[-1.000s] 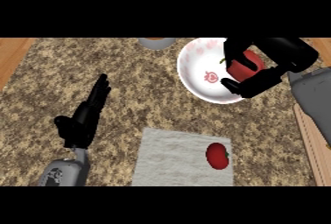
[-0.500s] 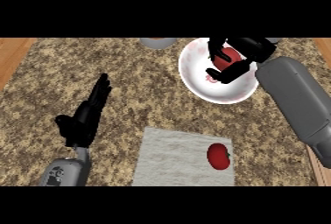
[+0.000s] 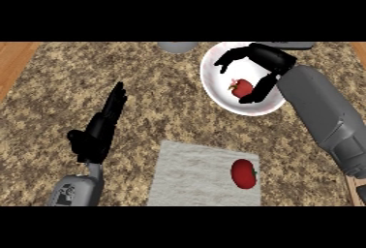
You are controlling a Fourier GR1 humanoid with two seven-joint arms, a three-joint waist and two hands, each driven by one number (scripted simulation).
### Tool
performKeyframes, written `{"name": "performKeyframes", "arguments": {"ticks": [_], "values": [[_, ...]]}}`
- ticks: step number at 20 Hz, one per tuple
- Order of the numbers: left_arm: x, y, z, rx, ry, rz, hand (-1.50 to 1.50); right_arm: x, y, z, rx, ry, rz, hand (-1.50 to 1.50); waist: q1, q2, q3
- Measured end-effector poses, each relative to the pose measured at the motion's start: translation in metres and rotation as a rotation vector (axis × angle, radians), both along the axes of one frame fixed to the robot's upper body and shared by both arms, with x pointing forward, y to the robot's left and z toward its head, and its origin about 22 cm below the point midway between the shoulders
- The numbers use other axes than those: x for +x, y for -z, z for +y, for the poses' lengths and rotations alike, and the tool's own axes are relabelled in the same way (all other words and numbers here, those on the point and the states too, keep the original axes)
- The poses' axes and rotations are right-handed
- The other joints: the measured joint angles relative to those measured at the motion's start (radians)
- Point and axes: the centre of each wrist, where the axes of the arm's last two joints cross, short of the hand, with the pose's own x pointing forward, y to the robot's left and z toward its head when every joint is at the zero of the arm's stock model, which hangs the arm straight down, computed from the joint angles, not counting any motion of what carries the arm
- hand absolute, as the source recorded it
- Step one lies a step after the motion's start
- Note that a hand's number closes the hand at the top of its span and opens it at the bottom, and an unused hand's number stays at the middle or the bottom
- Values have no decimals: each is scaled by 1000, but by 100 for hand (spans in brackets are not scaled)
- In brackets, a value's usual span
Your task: Pick the bell pepper from the placemat and place it in the bowl
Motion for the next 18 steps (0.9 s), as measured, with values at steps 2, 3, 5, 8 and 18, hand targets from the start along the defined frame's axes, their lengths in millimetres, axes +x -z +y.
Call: {"name": "performKeyframes", "arguments": {"ticks": [2, 3, 5, 8, 18], "values": [[1, -5, -1, -1, -2, 1, 0, 3, -4, 0, 53, 5, 20, -150, 1, 0, 0], [2, -6, 0, 0, -1, 5, 0, 5, -6, 2, 85, 6, 24, -150, 0, -1, 1], [-3, -4, 2, -1, 1, 9, 0, 6, -9, -4, 152, 25, 34, -150, 0, -2, 1], [-6, -1, -4, -1, -1, 12, 0, 11, -24, -11, 249, 58, 39, -150, -3, -3, 1], [1, -5, -6, -1, 1, 0, 0, 14, -54, -61, 376, 186, 194, -150, 2, 5, 1]]}}
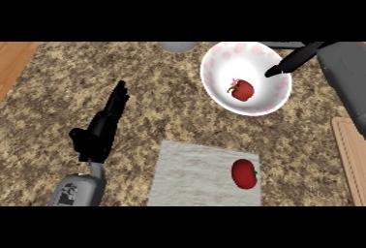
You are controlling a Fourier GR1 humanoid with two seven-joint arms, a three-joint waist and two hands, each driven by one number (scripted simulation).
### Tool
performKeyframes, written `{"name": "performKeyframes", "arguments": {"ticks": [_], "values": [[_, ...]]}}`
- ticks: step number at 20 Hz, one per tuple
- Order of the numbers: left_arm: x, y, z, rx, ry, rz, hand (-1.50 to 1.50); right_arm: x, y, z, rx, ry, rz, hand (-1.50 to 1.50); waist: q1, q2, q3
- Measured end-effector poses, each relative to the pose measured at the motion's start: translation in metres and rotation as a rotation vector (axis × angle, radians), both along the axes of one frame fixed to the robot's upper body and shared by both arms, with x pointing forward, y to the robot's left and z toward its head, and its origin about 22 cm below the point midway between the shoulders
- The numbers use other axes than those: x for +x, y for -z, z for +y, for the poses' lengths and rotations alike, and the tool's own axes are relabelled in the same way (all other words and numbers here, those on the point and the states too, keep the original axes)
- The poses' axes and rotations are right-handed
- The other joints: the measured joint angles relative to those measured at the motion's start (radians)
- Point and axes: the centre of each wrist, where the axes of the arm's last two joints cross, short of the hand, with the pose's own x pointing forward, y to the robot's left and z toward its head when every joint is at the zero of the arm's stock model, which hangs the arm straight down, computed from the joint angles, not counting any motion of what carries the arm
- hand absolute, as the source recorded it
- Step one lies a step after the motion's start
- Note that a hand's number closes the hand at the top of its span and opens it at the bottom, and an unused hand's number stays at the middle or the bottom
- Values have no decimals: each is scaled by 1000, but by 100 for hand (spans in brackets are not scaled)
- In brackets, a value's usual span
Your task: Pick the bell pepper from the placemat and place it in the bowl
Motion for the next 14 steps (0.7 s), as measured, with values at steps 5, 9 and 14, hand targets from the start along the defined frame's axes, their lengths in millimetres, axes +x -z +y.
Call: {"name": "performKeyframes", "arguments": {"ticks": [5, 9, 14], "values": [[3, -2, 3, 1, 1, -7, 0, -4, -5, -21, 17, 14, 69, -150, 6, 5, 1], [4, -4, 3, -5, 11, -8, 0, -7, -9, -35, 19, 14, 110, -150, 12, 8, 2], [3, -3, 1, -8, 15, -12, 0, -13, -9, -51, 2, 16, 125, -150, 14, 11, 4]]}}
